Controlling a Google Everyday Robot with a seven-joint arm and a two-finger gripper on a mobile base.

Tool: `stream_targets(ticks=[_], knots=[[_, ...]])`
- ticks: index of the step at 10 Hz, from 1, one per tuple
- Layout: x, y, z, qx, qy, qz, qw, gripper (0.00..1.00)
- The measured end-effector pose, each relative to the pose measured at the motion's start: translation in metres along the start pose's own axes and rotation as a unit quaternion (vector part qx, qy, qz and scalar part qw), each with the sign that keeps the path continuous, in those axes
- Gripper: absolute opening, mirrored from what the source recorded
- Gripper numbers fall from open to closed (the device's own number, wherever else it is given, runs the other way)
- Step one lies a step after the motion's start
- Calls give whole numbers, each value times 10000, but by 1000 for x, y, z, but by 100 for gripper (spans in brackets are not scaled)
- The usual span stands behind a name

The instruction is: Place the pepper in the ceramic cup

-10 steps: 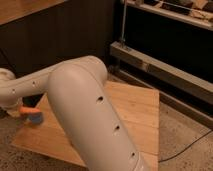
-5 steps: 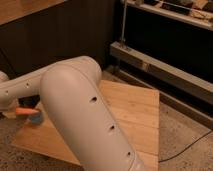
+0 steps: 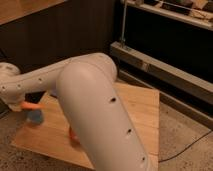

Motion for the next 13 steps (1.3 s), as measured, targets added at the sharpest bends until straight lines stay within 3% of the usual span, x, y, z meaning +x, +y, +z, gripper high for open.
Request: stream_targets(ticks=[3, 7, 13], knots=[[7, -4, -8, -48, -372, 316, 9988, 0], [12, 2, -5, -235, -831, 614, 9944, 0], [12, 15, 7, -460, -1106, 597, 9910, 0]])
